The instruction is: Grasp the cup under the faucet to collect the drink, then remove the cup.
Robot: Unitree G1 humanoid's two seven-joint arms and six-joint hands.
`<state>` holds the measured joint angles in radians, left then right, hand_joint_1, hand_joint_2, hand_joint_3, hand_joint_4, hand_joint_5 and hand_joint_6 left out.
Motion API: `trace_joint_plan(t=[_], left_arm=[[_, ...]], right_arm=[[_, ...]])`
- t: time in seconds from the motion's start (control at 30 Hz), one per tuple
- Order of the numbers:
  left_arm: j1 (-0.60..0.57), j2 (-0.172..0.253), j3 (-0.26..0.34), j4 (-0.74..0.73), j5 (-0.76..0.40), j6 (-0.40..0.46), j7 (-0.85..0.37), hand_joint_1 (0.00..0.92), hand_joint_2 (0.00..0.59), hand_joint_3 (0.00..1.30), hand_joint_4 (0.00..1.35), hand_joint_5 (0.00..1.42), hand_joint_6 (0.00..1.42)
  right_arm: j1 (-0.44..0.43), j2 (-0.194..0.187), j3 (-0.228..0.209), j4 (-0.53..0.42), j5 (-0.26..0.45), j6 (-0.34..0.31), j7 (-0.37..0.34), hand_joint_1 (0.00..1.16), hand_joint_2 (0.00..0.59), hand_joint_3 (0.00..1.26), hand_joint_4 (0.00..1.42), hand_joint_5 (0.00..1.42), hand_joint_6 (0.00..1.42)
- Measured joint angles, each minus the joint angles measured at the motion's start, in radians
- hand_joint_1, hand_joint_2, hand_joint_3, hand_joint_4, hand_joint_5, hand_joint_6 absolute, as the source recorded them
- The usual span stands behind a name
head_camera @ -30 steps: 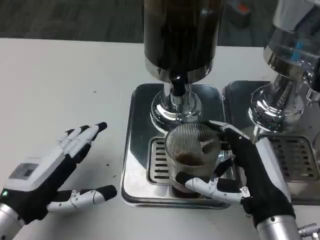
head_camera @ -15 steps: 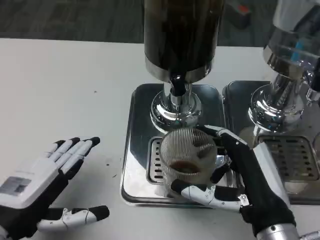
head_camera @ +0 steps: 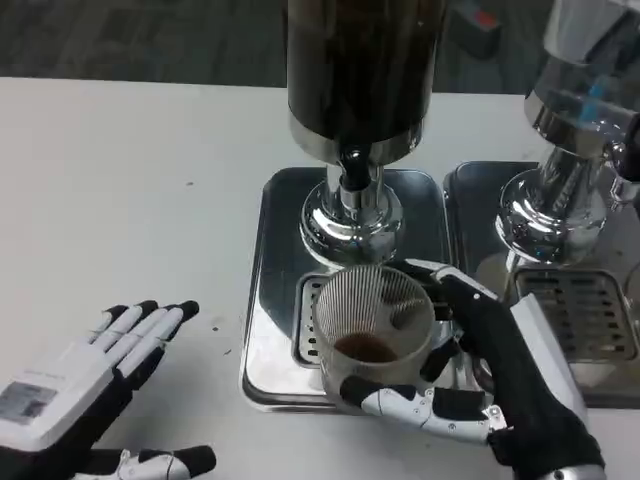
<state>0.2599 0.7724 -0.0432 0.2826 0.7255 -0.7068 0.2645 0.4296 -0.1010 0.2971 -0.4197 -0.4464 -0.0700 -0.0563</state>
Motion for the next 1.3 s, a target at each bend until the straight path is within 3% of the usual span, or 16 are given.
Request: trace_joint_plan(t=[0.33, 0.93, 1.3], left_arm=[[0.1, 0.002, 0.042, -0.079, 0.051, 0.038, 0.098, 0.0, 0.086, 0.0, 0.0, 0.0, 0.0], [0.147, -0.006, 0.039, -0.128, 0.052, 0.08, 0.099, 0.0, 0.086, 0.0, 0.0, 0.0, 0.0], [0.147, -0.005, 0.032, -0.132, 0.052, 0.089, 0.099, 0.0, 0.084, 0.0, 0.0, 0.0, 0.0]], right_arm=[[0.065, -0.009, -0.001, -0.057, 0.017, 0.0, 0.036, 0.98, 0.199, 0.47, 0.64, 0.69, 0.89], [0.091, -0.019, -0.011, -0.082, 0.039, 0.001, 0.059, 0.98, 0.199, 0.47, 0.65, 0.69, 0.91], [0.103, -0.024, -0.01, -0.091, 0.018, 0.001, 0.057, 0.98, 0.199, 0.47, 0.65, 0.69, 0.91]])
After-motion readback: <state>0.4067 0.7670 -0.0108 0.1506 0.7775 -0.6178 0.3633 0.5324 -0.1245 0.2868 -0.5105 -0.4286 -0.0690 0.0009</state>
